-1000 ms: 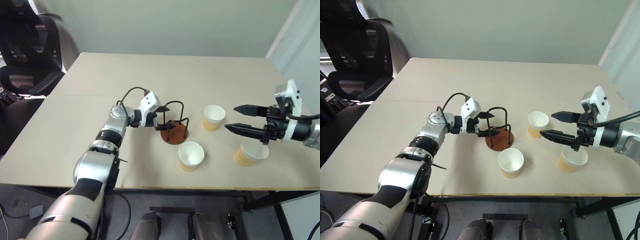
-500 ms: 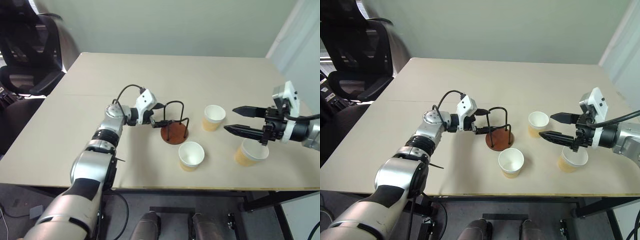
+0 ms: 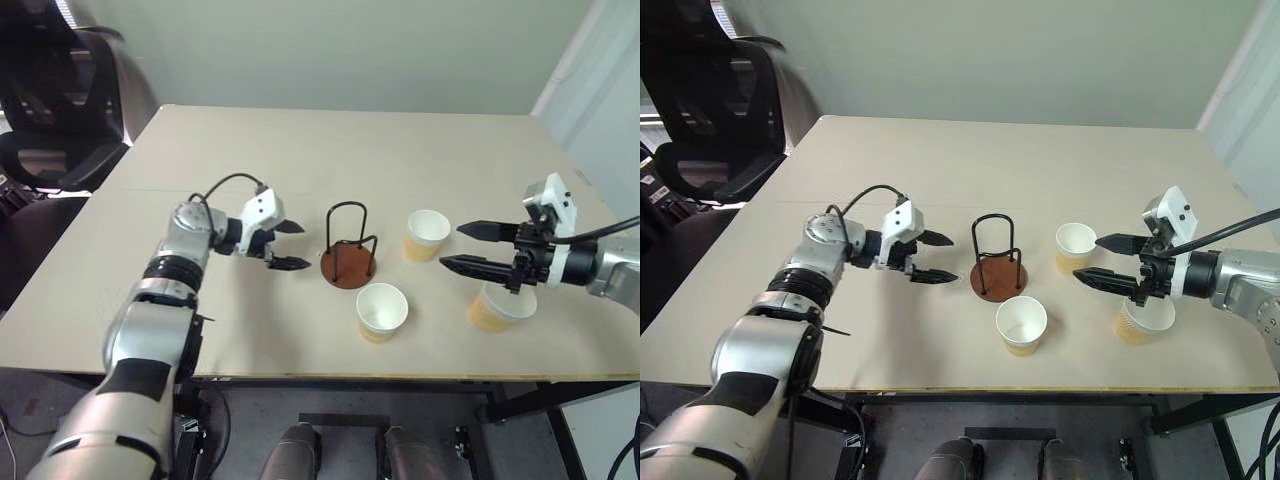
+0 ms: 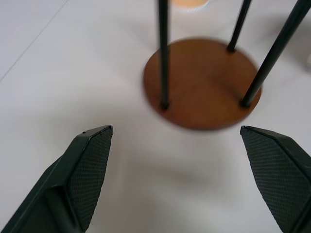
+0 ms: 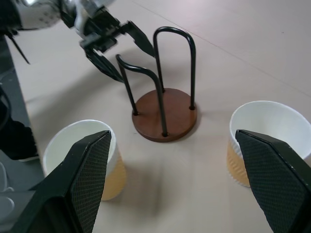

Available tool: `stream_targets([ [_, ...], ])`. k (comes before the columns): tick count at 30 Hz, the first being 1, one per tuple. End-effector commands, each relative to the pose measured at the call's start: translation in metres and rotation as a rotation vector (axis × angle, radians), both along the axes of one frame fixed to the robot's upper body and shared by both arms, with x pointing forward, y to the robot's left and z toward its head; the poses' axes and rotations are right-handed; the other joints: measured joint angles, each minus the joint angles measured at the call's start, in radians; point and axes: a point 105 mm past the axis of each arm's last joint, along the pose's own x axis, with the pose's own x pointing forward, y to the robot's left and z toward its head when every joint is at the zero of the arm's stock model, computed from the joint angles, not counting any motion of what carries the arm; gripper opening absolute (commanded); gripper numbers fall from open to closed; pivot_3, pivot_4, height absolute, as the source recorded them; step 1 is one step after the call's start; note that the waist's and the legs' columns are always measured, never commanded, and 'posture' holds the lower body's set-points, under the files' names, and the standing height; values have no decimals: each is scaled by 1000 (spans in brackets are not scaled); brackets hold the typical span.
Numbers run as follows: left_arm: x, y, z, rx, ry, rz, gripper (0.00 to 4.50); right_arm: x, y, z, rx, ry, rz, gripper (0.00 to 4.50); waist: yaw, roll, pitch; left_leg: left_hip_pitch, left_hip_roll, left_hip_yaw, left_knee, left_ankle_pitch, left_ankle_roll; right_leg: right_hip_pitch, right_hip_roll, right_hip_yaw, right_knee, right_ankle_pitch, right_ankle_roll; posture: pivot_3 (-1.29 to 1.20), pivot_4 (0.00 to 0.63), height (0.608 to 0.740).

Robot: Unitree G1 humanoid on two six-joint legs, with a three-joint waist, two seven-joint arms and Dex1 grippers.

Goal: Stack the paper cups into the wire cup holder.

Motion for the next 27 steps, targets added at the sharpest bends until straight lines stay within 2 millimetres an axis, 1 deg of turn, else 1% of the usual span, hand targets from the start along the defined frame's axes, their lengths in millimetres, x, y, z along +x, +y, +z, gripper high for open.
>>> stream_targets([
  [1, 5, 4, 16, 19, -77, 10, 4478, 9, -2, 12, -27, -88, -39, 4172, -1, 0, 0, 0, 0, 0, 0, 0, 0, 0, 0, 0, 0, 0, 0, 0, 150, 740],
  [5, 9, 3, 33, -60, -104, 40, 4478, 30, -16, 6, -157, -136, -114, 4172, -2, 0, 0, -1, 0, 0, 0, 0, 0, -1, 0, 0, 0, 1, 0, 0, 150, 740],
  [9, 14, 5, 47, -118, -126, 77, 4478, 43, -27, 0, -312, -174, -107, 4172, -2, 0, 0, -1, 0, -1, 0, 0, 0, -2, -1, 0, 0, 2, 0, 0, 150, 740],
  [14, 15, 7, 53, -141, -136, 95, 4478, 52, -27, -3, -420, -198, -41, 4172, -9, 0, 0, -2, 0, -1, -2, 0, 0, -4, -1, 1, 0, 2, 0, 0, 150, 740],
  [18, 15, 6, 57, -168, -132, 95, 4478, 57, -25, 1, -469, -211, 4, 4172, -11, 0, 0, -4, 0, -1, -2, 0, 1, -5, -1, 0, 0, 2, 0, 0, 150, 740],
  [20, 15, 6, 57, -172, -132, 98, 4478, 56, -26, 7, -463, -207, 18, 4172, -10, 0, 0, -6, 0, -1, -2, 0, 1, -7, -1, 0, 0, 2, 0, 0, 150, 740],
  [22, 16, 6, 57, -175, -130, 100, 4478, 57, -31, 16, -464, -210, 11, 4172, -10, 0, 0, -6, 0, -2, -2, 0, 1, -7, -1, 0, 0, 2, 0, 0, 150, 740],
  [25, 16, 6, 56, -180, -127, 102, 4478, 58, -38, 23, -475, -209, 0, 4172, -9, 0, 0, -7, 0, -2, -1, 0, 1, -7, -1, 0, 0, 2, 0, 0, 150, 740],
  [27, 16, 3, 56, -184, -123, 99, 4478, 50, -41, 29, -455, -167, 17, 4172, -8, 0, 0, -7, 0, -2, -1, 0, 1, -7, -2, -1, 0, 2, -1, 0, 150, 740],
])
